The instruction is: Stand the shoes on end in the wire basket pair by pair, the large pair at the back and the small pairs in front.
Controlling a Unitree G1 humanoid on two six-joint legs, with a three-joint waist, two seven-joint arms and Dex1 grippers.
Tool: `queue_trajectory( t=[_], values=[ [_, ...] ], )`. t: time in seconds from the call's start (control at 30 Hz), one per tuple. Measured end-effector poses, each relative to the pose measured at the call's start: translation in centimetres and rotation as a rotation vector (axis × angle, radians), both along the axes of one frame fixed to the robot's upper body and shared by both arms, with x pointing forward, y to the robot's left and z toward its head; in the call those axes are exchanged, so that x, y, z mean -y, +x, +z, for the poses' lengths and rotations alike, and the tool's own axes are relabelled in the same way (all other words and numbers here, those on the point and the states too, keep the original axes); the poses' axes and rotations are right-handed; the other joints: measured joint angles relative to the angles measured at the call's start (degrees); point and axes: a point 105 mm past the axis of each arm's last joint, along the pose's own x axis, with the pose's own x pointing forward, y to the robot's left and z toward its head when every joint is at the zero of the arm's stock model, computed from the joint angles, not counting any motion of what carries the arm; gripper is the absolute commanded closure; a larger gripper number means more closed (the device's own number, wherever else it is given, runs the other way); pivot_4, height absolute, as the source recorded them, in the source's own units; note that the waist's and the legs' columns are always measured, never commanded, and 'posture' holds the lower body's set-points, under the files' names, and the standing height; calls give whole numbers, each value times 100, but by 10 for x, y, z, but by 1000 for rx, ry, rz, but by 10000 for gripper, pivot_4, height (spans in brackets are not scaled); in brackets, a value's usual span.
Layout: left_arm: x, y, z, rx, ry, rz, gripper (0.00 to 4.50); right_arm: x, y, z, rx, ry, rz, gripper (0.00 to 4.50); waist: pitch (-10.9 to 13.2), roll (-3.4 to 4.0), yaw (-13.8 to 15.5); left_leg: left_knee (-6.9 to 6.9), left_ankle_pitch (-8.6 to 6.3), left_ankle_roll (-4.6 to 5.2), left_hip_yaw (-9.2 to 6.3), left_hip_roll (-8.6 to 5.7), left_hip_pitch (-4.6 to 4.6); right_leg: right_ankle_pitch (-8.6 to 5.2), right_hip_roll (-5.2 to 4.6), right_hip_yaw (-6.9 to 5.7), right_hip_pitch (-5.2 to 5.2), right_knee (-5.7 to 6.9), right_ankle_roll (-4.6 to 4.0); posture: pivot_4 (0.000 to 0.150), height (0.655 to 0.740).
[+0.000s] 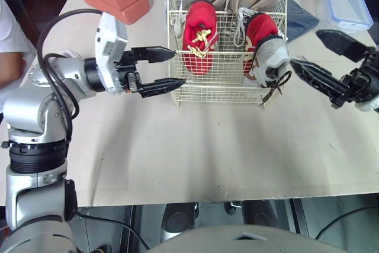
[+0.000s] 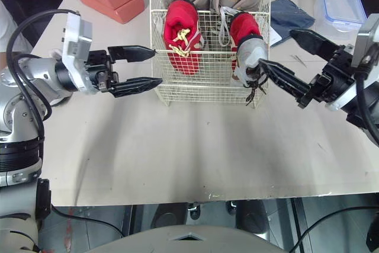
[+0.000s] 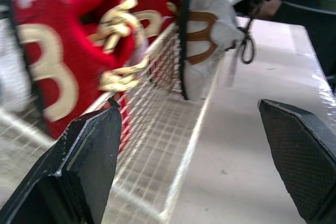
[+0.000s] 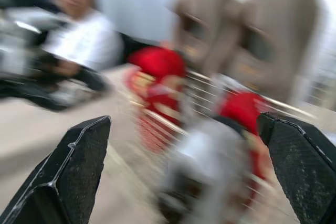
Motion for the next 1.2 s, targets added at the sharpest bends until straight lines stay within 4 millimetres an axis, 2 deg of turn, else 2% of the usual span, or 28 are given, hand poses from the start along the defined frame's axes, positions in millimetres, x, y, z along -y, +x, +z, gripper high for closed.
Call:
queue_trajectory(
  t=[0.1, 0.23, 0.4, 0.5, 0.63, 0.67, 0.87, 1.07, 1.2],
  values=[
    [-30, 11, -2, 31, 2, 132, 0, -22, -10, -5, -3, 14, 115, 1068, 0, 0, 13, 0, -1, 1, 0, 1, 0, 0, -2, -3, 0, 0, 0, 1500, 6860],
    [-75, 20, -11, 32, -28, 311, 0, -38, -12, -27, -38, -7, 173, 1068, -1, -2, 38, 2, -1, 2, -4, 1, -12, 1, -8, -13, -2, -5, -1, 1500, 6860],
    [-115, 25, -12, 80, -62, 467, 0, -40, -8, -54, -33, -77, 154, 1068, -2, -5, 35, 17, -2, 3, -16, 0, -35, 8, -12, -28, -12, -5, -12, 1500, 6860],
    [-154, 25, -30, 69, -22, 627, 0, -36, 1, -72, -35, -111, 112, 1068, -1, -4, 7, 15, -2, 3, -7, 1, -29, 1, -8, -30, -19, 1, -1, 1500, 6860],
    [-180, 25, -42, 61, -32, 736, 0, -39, 1, -74, -3, -113, 121, 1068, -2, -6, 16, 17, -2, 3, -11, 4, -33, 2, -8, -35, -20, 3, -2, 1500, 6860],
    [-193, 25, -47, 57, -24, 792, 0, -41, 1, -75, 12, -121, 124, 1068, -2, -6, 22, 18, -2, 3, -11, 3, -34, 2, -9, -39, -20, 2, -2, 1500, 6860],
    [-227, 27, -62, 46, -22, 966, 0, -44, 2, -80, 31, -135, 127, 1068, -5, -14, 33, 23, -3, 4, -18, 2, -45, 7, -12, -61, -20, 1, -10, 1500, 6860],
    [-245, 35, -63, 48, -69, 1098, 0, -44, 4, -81, 44, -145, 108, 1068, -10, -24, 22, 23, -2, 4, -16, 0, -44, 13, -12, -62, -20, 3, -20, 1500, 6860],
    [-253, 38, -71, 4, -85, 1173, 0, -44, 5, -82, 43, -140, 96, 1068, -10, -29, 19, 23, -2, 3, -16, 0, -45, 13, -10, -64, -20, 4, -20, 1500, 6860]
  ],
)
